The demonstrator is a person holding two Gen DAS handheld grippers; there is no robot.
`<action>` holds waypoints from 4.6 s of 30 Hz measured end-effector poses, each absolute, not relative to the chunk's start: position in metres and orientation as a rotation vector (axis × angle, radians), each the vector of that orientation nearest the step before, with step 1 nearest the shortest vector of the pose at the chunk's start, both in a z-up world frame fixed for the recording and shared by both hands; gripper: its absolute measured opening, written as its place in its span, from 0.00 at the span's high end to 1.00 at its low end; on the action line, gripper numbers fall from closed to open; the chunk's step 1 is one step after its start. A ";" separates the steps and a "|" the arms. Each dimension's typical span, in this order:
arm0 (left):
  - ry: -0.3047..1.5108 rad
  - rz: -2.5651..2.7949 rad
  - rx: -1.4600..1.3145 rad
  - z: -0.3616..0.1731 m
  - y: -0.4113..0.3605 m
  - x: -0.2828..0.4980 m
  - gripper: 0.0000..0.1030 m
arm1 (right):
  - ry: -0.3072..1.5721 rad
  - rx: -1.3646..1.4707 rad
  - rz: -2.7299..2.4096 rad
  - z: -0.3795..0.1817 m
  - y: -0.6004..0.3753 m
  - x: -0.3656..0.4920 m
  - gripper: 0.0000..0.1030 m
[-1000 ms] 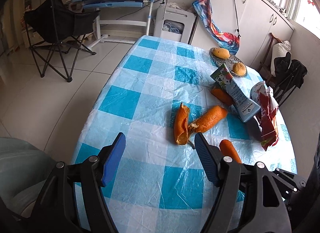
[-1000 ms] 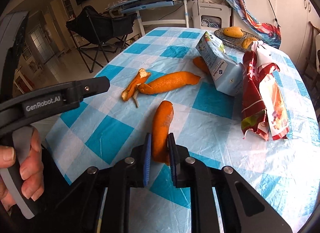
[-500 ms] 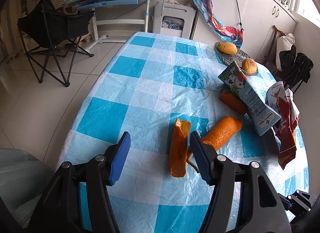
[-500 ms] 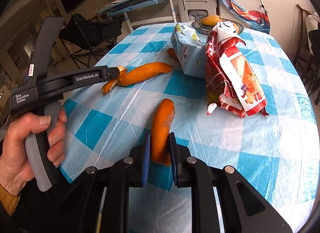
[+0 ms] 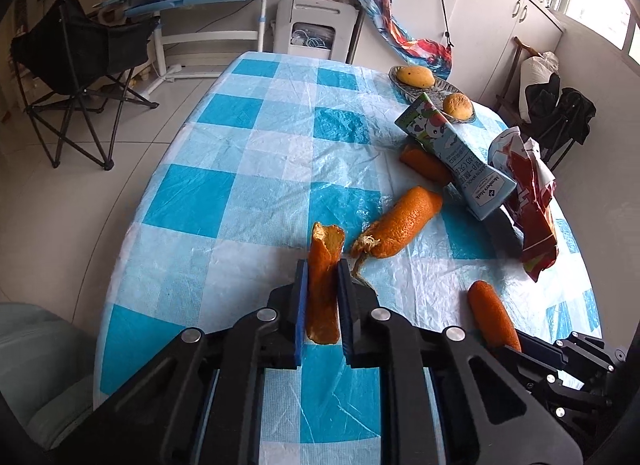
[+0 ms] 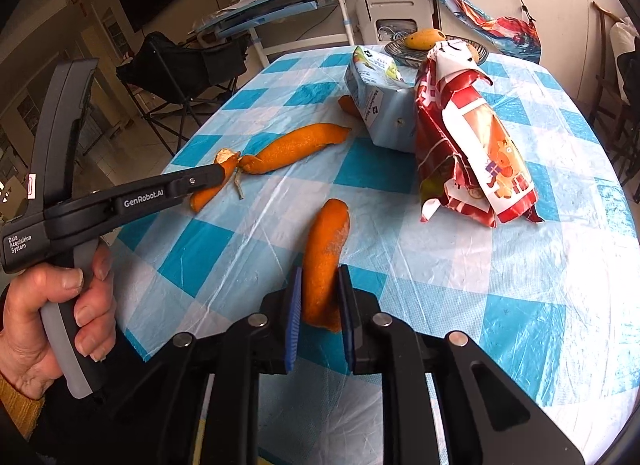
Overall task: Collect trash
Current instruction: 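Carry both peels over the yellow bucket and open the right gripper, then open the left gripper over the yellow bucket to drop the peel, then move both open grippers back over the table toward the red snack wrapper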
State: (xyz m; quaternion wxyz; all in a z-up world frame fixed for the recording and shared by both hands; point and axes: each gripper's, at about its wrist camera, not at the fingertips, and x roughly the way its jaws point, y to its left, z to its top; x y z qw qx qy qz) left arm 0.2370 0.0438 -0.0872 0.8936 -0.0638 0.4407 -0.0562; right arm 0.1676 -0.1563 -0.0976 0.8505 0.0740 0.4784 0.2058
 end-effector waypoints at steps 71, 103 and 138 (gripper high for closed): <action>0.960 -0.198 -0.038 -0.083 0.014 0.004 0.86 | 1.007 0.313 0.482 -0.088 -0.157 0.002 0.59; 0.853 -0.118 -0.023 -0.071 0.016 0.002 0.30 | 0.984 0.346 0.404 -0.089 -0.172 0.003 0.45; 0.761 -0.112 -0.029 -0.027 0.027 0.092 0.22 | 0.842 0.274 0.304 -0.042 -0.221 0.101 0.44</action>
